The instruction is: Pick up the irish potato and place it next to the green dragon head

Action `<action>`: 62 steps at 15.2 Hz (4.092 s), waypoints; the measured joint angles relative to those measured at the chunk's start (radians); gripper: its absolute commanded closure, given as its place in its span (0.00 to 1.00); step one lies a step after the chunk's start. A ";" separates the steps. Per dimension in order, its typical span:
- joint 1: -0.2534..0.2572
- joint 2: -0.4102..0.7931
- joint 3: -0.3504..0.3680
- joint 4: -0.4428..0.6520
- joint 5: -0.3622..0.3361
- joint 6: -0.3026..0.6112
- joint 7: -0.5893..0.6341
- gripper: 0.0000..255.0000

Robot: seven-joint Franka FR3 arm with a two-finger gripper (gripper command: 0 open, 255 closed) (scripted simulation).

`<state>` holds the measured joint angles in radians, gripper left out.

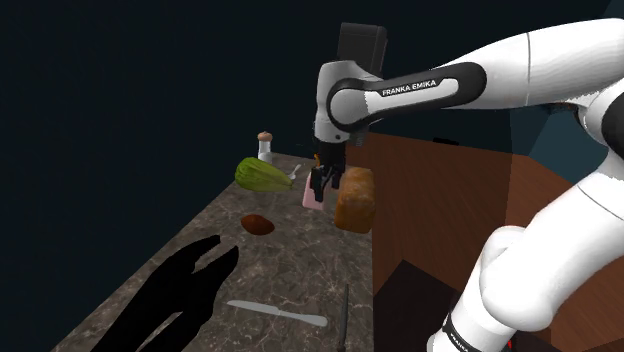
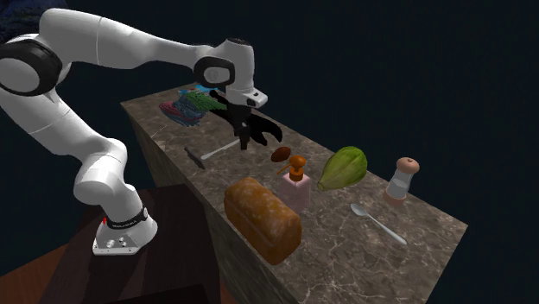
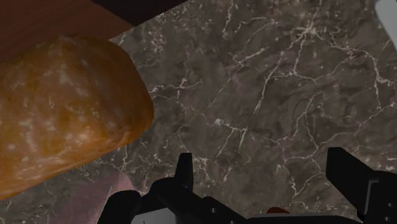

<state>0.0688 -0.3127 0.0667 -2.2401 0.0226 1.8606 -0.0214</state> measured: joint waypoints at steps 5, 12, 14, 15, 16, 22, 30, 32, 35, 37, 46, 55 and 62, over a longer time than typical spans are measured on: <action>0.018 0.171 0.032 0.087 -0.005 0.083 0.036 0.00; 0.046 0.428 0.062 0.266 -0.036 0.158 0.083 0.00; 0.052 0.508 0.064 0.345 -0.048 0.157 0.089 0.00; 0.057 0.550 0.065 0.379 -0.055 0.164 0.094 0.00; 0.066 0.592 0.069 0.418 -0.061 0.167 0.105 0.00; 0.077 0.687 0.069 0.474 -0.076 0.204 0.114 0.00; 0.079 0.711 0.067 0.447 -0.080 0.256 0.117 0.00; 0.079 0.711 0.067 0.446 -0.080 0.256 0.117 0.00; 0.079 0.711 0.067 0.447 -0.080 0.256 0.117 1.00; 0.078 0.711 0.067 0.446 -0.080 0.256 0.117 1.00; 0.078 0.698 0.068 0.455 -0.078 0.235 0.116 1.00; 0.076 0.649 0.071 0.508 -0.070 0.134 0.111 1.00; 0.074 0.621 0.073 0.566 -0.064 0.048 0.106 1.00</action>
<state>0.1432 0.3084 0.1393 -1.6741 -0.0418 1.9084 0.0843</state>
